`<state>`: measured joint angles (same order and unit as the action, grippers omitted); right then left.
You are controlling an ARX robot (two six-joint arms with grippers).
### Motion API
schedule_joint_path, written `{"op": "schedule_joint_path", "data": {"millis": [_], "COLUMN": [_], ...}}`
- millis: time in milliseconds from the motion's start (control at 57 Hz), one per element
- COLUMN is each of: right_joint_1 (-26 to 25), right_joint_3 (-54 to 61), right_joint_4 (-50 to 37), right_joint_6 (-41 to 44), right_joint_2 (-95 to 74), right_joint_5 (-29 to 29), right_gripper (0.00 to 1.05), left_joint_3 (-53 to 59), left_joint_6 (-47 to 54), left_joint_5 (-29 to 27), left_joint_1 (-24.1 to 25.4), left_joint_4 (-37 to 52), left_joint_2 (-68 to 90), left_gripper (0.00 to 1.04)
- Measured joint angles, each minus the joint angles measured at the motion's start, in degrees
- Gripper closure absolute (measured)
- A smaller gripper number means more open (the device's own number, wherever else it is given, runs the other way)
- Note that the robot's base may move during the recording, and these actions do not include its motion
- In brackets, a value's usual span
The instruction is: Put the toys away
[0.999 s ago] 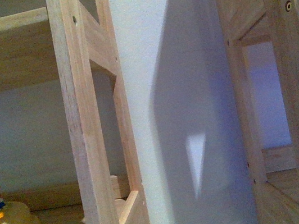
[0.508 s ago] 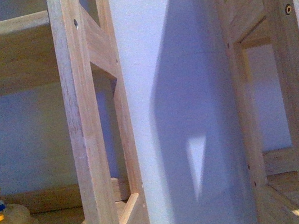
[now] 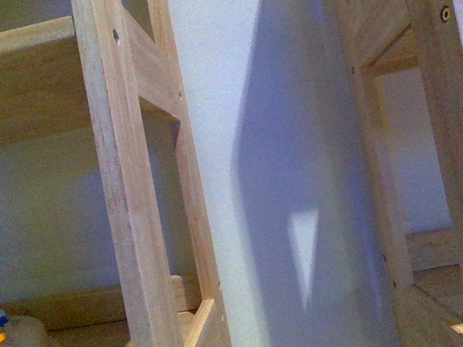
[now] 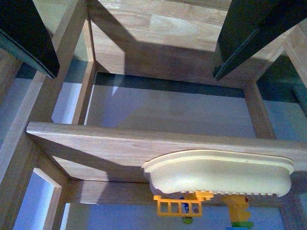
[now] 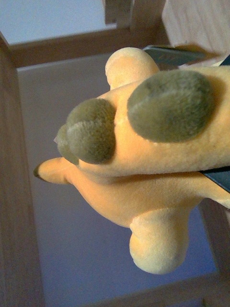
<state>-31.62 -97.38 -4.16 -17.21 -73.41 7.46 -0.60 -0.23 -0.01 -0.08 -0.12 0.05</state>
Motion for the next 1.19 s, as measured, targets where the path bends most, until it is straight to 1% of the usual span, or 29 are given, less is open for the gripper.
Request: {"op": "schedule_joint_path", "data": {"millis": [228, 491, 579, 754, 894, 964, 999, 1052, 1192], "right_joint_1": [10.3, 24.8, 27.7, 30.9, 31.7, 31.7, 31.7, 31.7, 31.7], "right_joint_3": [-1.5, -1.5, -1.4, -0.7, 0.9, 1.9, 2.5, 3.4, 4.7], "right_joint_4": [-0.9, -3.1, -3.9, -5.1, -5.4, -5.4, -5.4, -5.4, -5.6], "right_joint_6": [0.8, 2.0, 1.7, 1.5, -0.7, -1.5, -1.4, -1.4, -1.1], "right_joint_2": [-6.4, -11.6, -12.3, -12.5, -11.9, -11.6, -11.3, -11.0, -10.2], "right_joint_5": [-4.4, -11.2, -13.4, -17.7, -20.0, -20.0, -20.0, -20.0, -20.2], "right_gripper": [0.98, 0.98, 0.98, 0.98, 0.98, 0.98, 0.94, 0.84, 0.63], "left_joint_3": [0.0, 0.0, 0.0, 0.0, 0.0, 0.0, 0.0, 0.0, 0.0], "left_joint_6": [0.0, 0.0, 0.0, 0.0, 0.0, 0.0, 0.0, 0.0, 0.0], "left_joint_5": [0.0, 0.0, 0.0, 0.0, 0.0, 0.0, 0.0, 0.0, 0.0], "left_joint_1": [0.0, 0.0, 0.0, 0.0, 0.0, 0.0, 0.0, 0.0, 0.0], "left_joint_4": [0.0, 0.0, 0.0, 0.0, 0.0, 0.0, 0.0, 0.0, 0.0], "left_joint_2": [0.0, 0.0, 0.0, 0.0, 0.0, 0.0, 0.0, 0.0, 0.0], "left_gripper": [0.06, 0.06, 0.06, 0.06, 0.06, 0.06, 0.06, 0.06, 0.06]}}
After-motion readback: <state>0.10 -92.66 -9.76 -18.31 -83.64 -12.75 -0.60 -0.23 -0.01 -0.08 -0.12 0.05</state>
